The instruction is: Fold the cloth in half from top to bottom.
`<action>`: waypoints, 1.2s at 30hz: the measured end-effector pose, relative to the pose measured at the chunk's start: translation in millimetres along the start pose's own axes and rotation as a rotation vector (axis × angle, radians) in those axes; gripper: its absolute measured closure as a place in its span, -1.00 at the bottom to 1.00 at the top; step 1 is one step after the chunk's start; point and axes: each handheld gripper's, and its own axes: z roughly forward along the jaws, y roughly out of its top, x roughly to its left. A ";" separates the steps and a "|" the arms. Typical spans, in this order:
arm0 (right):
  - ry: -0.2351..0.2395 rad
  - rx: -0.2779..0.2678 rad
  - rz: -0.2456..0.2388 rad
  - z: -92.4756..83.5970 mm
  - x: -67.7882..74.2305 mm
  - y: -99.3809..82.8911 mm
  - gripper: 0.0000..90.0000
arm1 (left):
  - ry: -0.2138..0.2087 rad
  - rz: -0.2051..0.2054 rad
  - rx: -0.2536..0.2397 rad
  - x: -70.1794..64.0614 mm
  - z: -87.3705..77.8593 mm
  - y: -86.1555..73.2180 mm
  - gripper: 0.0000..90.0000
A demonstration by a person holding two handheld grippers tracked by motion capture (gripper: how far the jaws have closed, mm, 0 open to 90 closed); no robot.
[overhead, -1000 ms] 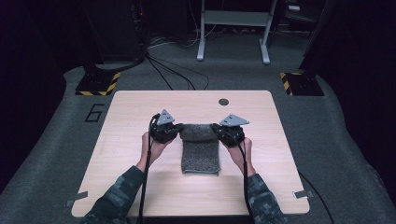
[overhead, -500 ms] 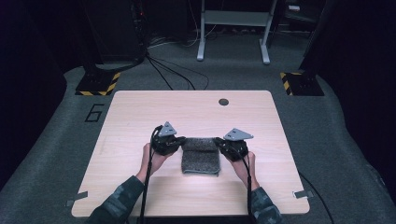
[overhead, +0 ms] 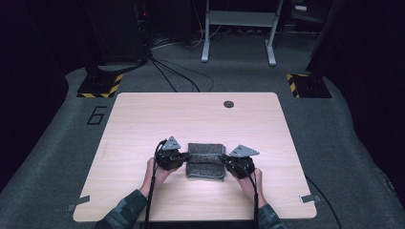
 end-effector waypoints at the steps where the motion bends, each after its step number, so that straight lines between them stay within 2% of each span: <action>1: 0.003 0.009 -0.007 -0.2 0.3 -1.5 0.86 | -0.008 -0.007 0.003 -0.9 0.0 -1.2 0.81; 6: 0.017 0.035 -0.003 -2.4 3.8 -9.7 0.80 | -0.043 -0.016 0.023 -5.3 -0.7 -7.5 0.71; 8: 0.033 0.046 -0.002 -5.5 4.6 -13.2 0.73 | -0.053 -0.033 0.018 -7.5 -2.4 -10.4 0.59; 9: 0.041 0.046 0.002 -7.1 5.0 -14.4 0.68 | -0.073 -0.053 0.019 -9.0 -5.7 -11.8 0.51; 11: 0.070 0.051 0.011 -14.0 3.9 -17.6 0.61 | -0.087 -0.056 -0.004 -13.0 -15.8 -13.6 0.37; 13: 0.078 0.045 0.034 -21.7 2.2 -19.7 0.53 | -0.082 -0.068 -0.019 -16.7 -26.1 -13.8 0.20; 15: 0.083 0.031 0.052 -30.0 -1.3 -19.7 0.49 | -0.045 -0.068 -0.045 -16.8 -35.8 -11.4 0.06; 18: 0.077 0.011 0.069 -36.0 -7.2 -14.1 0.36 | 0.009 -0.090 -0.062 -7.5 -39.6 -2.5 -0.11; 20: 0.054 0.008 0.079 -32.0 -9.7 -8.1 0.27 | 0.055 -0.096 -0.044 0.2 -31.8 4.1 -0.19; 22: 0.031 0.012 0.093 -23.8 -9.6 -2.9 0.22 | 0.068 -0.115 -0.022 4.8 -19.0 6.5 -0.23; 26: -0.019 0.063 0.085 -2.6 -7.2 2.9 0.11 | 0.107 -0.114 0.054 7.1 5.1 5.2 -0.28; 28: -0.045 0.104 0.080 8.4 -6.7 3.0 0.11 | 0.096 -0.105 0.092 8.2 12.8 2.7 -0.38; 29: -0.056 0.130 0.076 12.0 -6.5 2.1 0.08 | 0.103 -0.095 0.110 7.8 14.6 1.2 -0.41; 32: -0.044 0.172 0.089 17.0 -7.1 -3.7 -0.01 | 0.090 -0.085 0.135 5.9 15.7 -4.6 -0.47; 36: -0.040 0.212 0.076 21.2 -6.0 -13.0 -0.15 | 0.093 -0.048 0.159 -0.2 14.3 -11.3 -0.54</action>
